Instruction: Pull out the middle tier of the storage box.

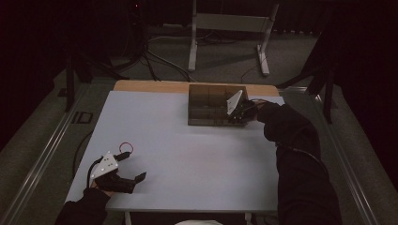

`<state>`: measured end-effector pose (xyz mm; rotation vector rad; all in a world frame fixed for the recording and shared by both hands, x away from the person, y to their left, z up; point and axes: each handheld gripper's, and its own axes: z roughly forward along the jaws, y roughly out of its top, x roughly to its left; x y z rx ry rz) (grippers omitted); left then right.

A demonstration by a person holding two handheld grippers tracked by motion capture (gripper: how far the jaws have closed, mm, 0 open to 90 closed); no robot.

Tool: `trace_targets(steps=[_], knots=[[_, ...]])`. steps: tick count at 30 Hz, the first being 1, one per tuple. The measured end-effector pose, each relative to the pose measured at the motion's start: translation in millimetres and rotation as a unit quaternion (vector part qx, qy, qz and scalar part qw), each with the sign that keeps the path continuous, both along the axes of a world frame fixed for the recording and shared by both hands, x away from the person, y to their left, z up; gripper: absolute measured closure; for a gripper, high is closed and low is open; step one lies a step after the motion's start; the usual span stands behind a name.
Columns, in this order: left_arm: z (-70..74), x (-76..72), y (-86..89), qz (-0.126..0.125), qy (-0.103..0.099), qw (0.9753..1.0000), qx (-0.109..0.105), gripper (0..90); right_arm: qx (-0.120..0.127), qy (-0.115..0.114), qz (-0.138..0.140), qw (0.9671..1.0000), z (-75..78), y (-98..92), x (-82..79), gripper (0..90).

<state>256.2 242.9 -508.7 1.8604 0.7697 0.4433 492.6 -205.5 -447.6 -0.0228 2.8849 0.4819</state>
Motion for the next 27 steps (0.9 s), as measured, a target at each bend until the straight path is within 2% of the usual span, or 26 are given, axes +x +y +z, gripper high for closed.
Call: trace_targets(steps=[9, 10, 27], knots=[[-0.3, -0.1, 0.2, 0.000, 0.001, 1.0000, 0.002, 1.2, -0.001, 0.009, 0.006, 0.9999, 0.7, 0.0, -3.8, 86.4], [0.4, -0.1, 0.3, 0.000, -0.001, 1.0000, 0.001, 1.2, 0.000, 0.016, 0.008, 0.9998, 0.7, 0.1, -5.6, 86.8], [0.5, -0.4, -0.2, 0.001, -0.002, 1.0000, 0.002, 1.2, 0.010, 0.038, 0.018, 0.9991, 1.0, -2.6, -21.5, 87.9]])
